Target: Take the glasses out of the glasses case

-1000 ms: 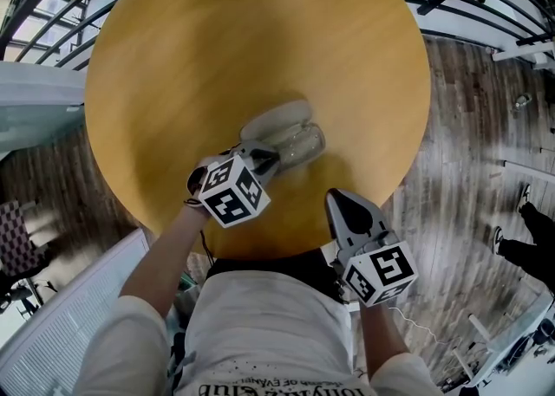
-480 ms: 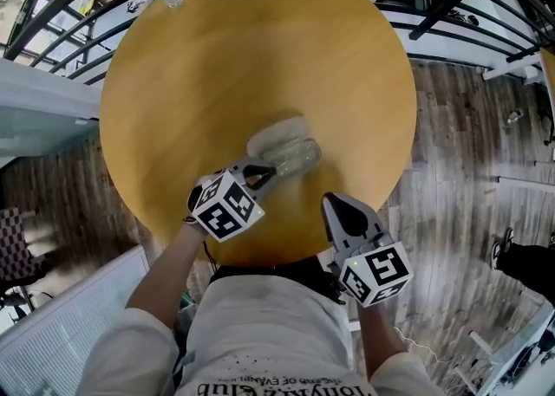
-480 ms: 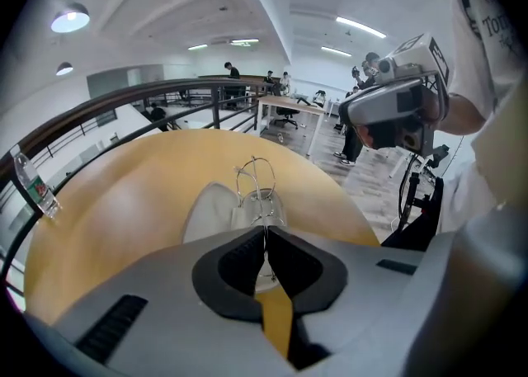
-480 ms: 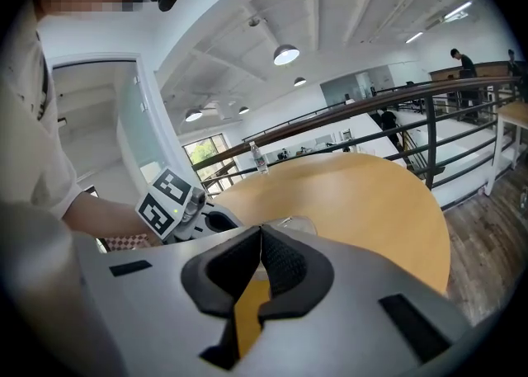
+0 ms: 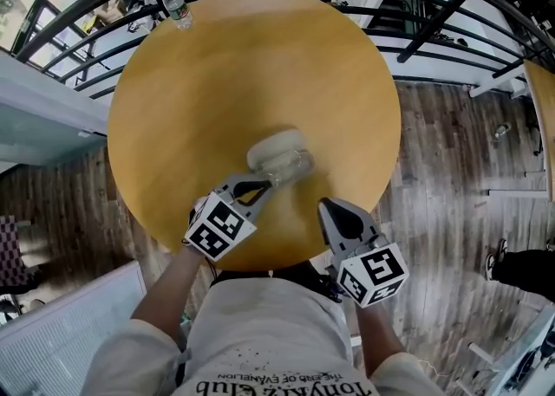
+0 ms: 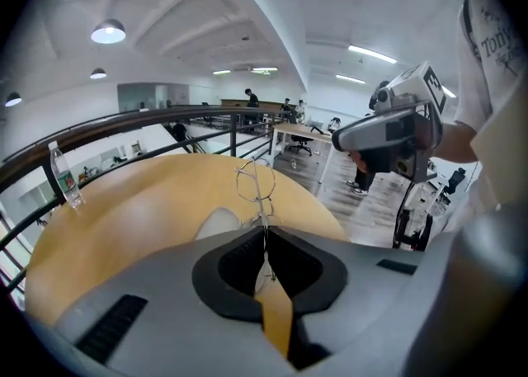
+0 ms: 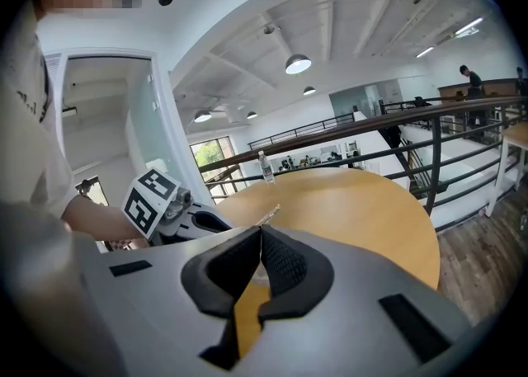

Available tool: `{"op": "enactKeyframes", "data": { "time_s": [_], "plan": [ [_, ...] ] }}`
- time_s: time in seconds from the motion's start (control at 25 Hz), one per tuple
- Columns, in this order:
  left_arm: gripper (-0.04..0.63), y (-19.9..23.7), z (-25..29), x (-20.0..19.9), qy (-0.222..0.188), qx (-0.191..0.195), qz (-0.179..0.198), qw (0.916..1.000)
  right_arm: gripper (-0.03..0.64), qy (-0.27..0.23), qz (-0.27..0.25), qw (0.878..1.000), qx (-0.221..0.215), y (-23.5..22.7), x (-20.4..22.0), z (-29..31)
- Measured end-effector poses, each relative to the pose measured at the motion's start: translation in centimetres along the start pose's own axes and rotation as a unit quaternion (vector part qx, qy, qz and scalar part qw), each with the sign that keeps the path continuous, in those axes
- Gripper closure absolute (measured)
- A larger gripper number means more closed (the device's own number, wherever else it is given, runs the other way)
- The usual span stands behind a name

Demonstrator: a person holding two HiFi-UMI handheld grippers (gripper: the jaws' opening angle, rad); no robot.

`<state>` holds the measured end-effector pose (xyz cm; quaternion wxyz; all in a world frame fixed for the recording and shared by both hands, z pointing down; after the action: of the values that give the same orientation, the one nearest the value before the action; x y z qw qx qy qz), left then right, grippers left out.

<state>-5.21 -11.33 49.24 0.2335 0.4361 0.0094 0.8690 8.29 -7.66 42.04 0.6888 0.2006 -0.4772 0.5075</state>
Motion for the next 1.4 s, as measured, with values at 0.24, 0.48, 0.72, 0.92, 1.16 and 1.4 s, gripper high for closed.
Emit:
{"op": "enactKeyframes", "data": {
  "time_s": [0.24, 0.48, 0.72, 0.92, 1.16, 1.4],
  "plan": [
    [0.560, -2.6, -3.1, -2.1, -0.071, -0.029, -0.012, 0.9970, 0.592, -0.012, -0.011, 1.000, 0.002, 0.7, -0.7, -2.0],
    [0.560, -5.3, -6.3, -3.4, -0.139, -0.051, -0.041, 0.9882, 0.592, -0.024, -0.019, 1.000, -0.004, 2.1, -1.4, -3.6],
    [0.560, -7.7, -9.1, -4.0, -0.189, -0.054, -0.061, 0.9785, 0.591, -0.029, -0.020, 0.999, -0.009, 3.4, -1.2, -4.3],
    [0.560, -8.6, -11.1, -4.3, -0.231, -0.089, -0.079, 0.9658, 0.592, -0.043, -0.028, 0.999, -0.011, 4.3, -2.2, -4.8],
    [0.560, -9.0, -12.0, -4.7, -0.261, -0.134, -0.105, 0.9501, 0.592, -0.063, -0.040, 0.997, -0.009, 4.8, -4.2, -5.3],
    [0.560, -9.9, -11.5, -5.0, -0.265, -0.146, -0.092, 0.9488, 0.592, -0.058, -0.040, 0.997, -0.004, 4.8, -4.5, -5.5]
  ]
}}
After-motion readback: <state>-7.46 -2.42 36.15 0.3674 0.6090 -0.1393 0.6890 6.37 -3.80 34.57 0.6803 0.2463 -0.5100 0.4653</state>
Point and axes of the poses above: the fingertips, and each gripper's own axes: z forward along the fingers, y to its left, x out of its underside, the point moved 4 cm from there along -z, backward along the fingers, and after that the axes turned 10 degrees about x, right-handed, at the moved point
